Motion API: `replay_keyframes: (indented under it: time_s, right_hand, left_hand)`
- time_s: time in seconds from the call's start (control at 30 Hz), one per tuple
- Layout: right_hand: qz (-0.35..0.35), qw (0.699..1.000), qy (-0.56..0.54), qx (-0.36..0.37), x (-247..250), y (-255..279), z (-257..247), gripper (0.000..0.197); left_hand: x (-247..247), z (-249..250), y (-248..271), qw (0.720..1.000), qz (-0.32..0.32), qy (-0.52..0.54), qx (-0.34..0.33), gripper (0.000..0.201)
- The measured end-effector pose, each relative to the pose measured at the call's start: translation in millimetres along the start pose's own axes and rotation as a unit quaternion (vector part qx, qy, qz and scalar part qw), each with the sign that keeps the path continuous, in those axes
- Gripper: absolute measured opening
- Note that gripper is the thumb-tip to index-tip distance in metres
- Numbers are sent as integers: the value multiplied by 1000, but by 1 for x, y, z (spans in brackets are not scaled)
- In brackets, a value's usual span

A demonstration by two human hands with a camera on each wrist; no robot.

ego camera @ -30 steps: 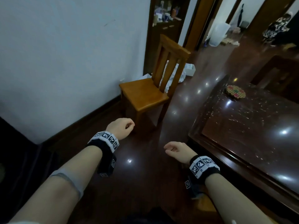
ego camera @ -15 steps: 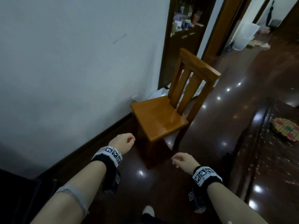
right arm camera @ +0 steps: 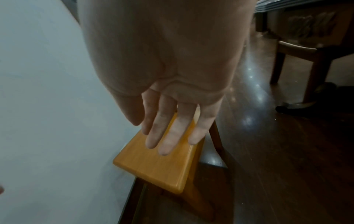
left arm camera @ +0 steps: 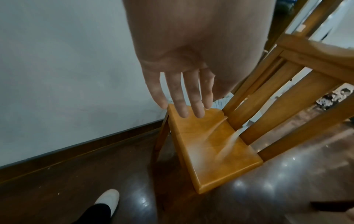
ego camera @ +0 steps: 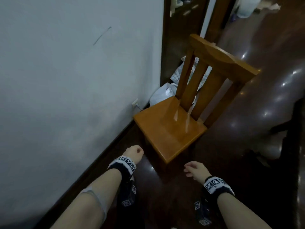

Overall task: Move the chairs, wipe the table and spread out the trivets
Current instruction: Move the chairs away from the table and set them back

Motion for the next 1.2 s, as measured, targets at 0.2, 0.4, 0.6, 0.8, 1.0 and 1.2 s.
replay_keyframes:
  time_s: [0.2,0.4,0.6,0.8,1.0,1.2]
  right_hand:
    - [39,988,-100,-113,-33,-82,-29,15]
    - [24,978,-95,-184,-71,-146,-31,19]
    - [44,927,-223,-299,-118,-186,10,31]
    - [-17,935,-224,-274,-145,-219,35,50]
    - [-10,930,-247,-272,-158,-248,41,60]
    - [-18,876,-392,-282,-174,-260,40,59]
  left_hand:
    - [29,9,-122,995,-79,-68,10,21]
    - [19,5,-208,984,-119,-129,19,27]
    - [-35,-22,-250,985,-111,50,126,22]
    - [-85,-57,-282,972,-168,2,167,58]
    - [-121,-79,-310,965,-185,28,183,72]
    - [-148,-84,-312,952,-113,165,230,55]
Point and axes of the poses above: each hand's wrist, its own y-axis away from the middle knuckle, its own x-axis out of the back of the hand, z = x × y, the point moved 1 cm from there along -y, towards the middle knuckle, and after that the axes turned 12 degrees about y, right-handed, at the moved point
